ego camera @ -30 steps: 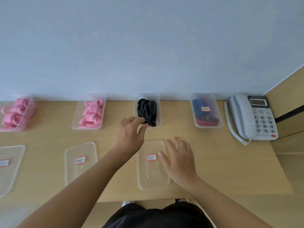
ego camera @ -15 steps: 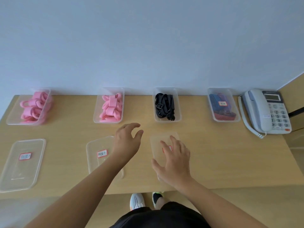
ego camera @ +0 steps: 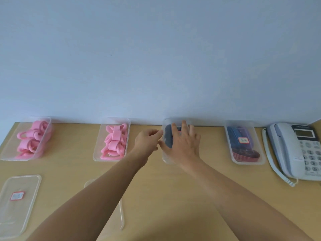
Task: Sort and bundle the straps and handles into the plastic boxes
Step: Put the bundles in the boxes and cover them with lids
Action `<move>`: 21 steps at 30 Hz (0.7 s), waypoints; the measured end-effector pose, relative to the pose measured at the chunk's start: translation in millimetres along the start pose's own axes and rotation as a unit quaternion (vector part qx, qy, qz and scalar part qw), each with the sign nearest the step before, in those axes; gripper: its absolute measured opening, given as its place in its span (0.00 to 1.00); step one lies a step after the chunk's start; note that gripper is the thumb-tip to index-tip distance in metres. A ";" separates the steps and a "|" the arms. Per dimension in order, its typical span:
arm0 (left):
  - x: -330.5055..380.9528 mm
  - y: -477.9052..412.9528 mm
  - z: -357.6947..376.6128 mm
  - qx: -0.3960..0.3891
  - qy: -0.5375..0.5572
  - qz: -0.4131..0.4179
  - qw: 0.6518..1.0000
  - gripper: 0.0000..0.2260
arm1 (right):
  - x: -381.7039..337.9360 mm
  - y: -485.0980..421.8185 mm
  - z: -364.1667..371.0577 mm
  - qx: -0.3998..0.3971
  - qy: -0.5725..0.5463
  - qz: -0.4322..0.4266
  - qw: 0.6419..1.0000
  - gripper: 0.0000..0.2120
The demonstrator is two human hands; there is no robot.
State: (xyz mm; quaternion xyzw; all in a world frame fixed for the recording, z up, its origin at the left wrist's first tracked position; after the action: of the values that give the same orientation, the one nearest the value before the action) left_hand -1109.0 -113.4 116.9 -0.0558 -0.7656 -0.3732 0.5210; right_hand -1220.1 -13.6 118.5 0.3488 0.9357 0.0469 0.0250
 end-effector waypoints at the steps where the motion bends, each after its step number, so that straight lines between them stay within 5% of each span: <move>1: 0.1 -4.6 4.7 -0.003 0.004 -0.005 1.000 0.06 | 1.0 -2.2 5.2 -0.005 -0.002 -0.001 1.000 0.43; 13: -11.3 -38.2 13.1 0.022 -0.037 -0.032 0.999 0.04 | -1.9 -3.7 40.0 -0.022 -0.036 -0.014 0.999 0.45; 18: -7.7 -28.7 17.7 -0.003 -0.183 0.099 0.978 0.27 | 1.4 12.5 39.5 -0.022 -0.032 -0.044 0.998 0.40; 21: -4.3 -27.3 20.9 -0.017 -0.223 0.127 0.966 0.29 | 10.0 6.3 37.2 -0.009 -0.048 -0.056 0.997 0.36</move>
State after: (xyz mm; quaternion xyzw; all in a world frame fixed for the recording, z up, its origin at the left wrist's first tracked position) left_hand -1135.9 -118.4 95.5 -0.2429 -0.8426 -0.2950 0.3796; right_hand -1220.6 0.3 82.1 0.2979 0.9509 0.0370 0.0759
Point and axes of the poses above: each hand's wrist, its own y-axis away from the middle knuckle, its own z-axis out of the palm, x = y × z, the point moved 5 cm from there along -y, towards the middle knuckle, and after that the axes turned 3 degrees about y, right-handed, at the moved point
